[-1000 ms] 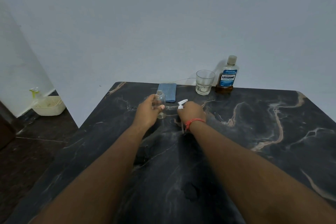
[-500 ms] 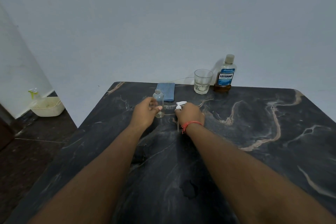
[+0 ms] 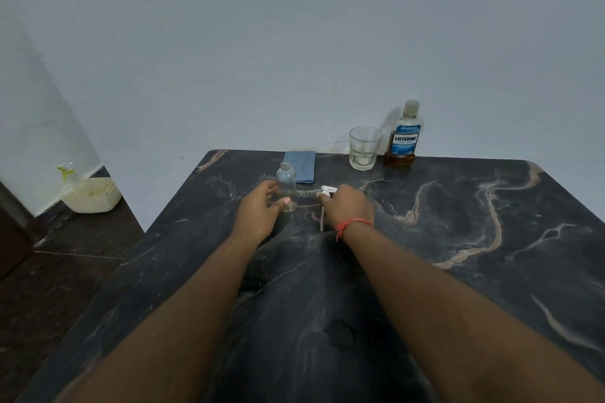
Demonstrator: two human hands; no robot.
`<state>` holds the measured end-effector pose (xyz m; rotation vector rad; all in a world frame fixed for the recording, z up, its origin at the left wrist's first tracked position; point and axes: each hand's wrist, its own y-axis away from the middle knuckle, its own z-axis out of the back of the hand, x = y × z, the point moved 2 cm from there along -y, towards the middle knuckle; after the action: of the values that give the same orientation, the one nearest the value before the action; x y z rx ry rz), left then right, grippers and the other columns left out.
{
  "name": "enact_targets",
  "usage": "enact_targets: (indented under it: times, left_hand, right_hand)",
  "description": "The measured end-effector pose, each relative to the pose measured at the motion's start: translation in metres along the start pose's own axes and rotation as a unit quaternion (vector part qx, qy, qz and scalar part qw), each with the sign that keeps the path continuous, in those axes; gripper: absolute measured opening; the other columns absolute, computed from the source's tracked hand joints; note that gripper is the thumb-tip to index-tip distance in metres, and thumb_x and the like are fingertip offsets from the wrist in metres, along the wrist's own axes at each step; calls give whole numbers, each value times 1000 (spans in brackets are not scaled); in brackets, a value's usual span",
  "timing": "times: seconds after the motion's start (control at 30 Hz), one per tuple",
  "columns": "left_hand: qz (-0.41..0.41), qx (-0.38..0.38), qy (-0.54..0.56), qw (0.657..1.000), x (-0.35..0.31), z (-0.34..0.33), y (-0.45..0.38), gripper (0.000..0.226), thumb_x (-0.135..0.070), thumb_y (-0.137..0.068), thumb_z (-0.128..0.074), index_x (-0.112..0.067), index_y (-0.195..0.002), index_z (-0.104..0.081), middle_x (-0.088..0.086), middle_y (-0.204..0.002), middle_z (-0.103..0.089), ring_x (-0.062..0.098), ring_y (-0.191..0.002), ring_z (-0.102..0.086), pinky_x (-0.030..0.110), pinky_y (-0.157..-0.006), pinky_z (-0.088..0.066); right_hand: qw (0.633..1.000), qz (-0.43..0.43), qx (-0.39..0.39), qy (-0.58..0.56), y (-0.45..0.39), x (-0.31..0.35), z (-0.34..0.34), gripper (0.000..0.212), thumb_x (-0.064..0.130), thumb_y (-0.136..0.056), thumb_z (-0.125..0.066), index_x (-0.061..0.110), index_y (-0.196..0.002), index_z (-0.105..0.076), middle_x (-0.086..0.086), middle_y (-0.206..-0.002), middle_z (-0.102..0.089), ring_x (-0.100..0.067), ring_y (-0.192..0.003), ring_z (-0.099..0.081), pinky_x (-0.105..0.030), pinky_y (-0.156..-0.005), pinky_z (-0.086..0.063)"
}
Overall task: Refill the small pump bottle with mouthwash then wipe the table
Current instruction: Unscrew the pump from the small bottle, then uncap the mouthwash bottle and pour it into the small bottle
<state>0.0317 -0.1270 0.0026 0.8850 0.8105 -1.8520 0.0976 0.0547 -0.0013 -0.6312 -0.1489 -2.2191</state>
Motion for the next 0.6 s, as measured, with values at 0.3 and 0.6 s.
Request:
enact_targets:
  times: [0.3, 0.6]
  left_hand:
    - [-82, -26, -268, 960, -14, 8, 23, 77, -62, -99, -33, -21, -160, -9, 1, -167, -6, 25, -154, 3, 56, -119, 3]
    - [-119, -4, -454, 883, -47, 3, 83, 82, -72, -88, 7, -27, -155, 18, 4, -161, 29, 32, -146, 30, 67, -115, 11]
  right_hand:
    - [995, 59, -52, 58, 27, -31, 41, 67, 66, -89, -41, 22, -139, -40, -6, -143, -45, -30, -131, -40, -53, -103, -36]
    - [977, 131, -49, 163, 89, -76, 85, 81, 72, -90, -19, 29, -154, 3, -1, -163, 9, -31, -150, 4, -60, -117, -7]
